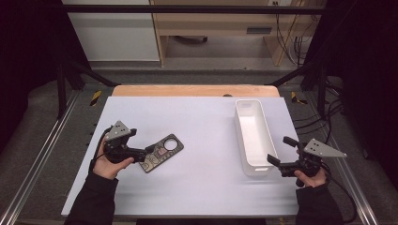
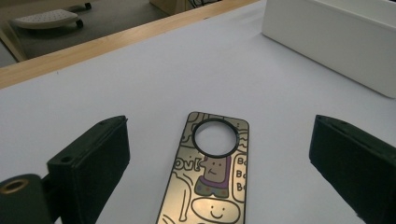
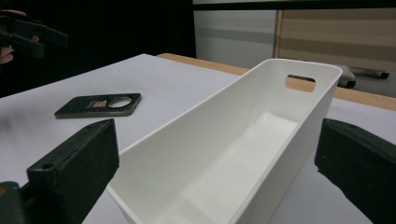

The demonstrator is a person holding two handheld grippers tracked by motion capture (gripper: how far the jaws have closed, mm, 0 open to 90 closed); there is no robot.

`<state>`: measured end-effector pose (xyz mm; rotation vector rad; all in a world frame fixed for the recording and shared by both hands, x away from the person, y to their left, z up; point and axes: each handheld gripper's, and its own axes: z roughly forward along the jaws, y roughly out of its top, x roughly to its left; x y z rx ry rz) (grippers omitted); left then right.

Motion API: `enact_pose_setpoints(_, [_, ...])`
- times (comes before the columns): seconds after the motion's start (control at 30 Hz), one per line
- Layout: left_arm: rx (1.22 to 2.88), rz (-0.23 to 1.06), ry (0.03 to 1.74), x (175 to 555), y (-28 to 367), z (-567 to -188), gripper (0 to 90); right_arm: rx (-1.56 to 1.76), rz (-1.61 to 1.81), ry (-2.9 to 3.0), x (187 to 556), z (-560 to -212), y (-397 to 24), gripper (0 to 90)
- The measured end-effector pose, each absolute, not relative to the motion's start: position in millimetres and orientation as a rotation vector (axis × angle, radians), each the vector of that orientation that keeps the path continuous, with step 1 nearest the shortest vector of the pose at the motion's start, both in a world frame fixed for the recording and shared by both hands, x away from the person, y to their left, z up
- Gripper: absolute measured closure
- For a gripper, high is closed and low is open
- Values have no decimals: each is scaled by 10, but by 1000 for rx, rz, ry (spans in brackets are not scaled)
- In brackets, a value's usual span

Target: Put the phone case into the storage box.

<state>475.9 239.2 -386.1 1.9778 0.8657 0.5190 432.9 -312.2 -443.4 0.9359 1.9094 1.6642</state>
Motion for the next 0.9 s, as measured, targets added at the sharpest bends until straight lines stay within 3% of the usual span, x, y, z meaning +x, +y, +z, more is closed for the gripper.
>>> enact_pose_setpoints(0.4, [2045,520,809,4905,2260,-3828,2,929,1671,1902,4326,-4424,-3125,5])
enact_pose_setpoints(0.9, [2096,518,855,5062,2091,-3994,0,929,1673,1905,4324,-4422,-3126,4])
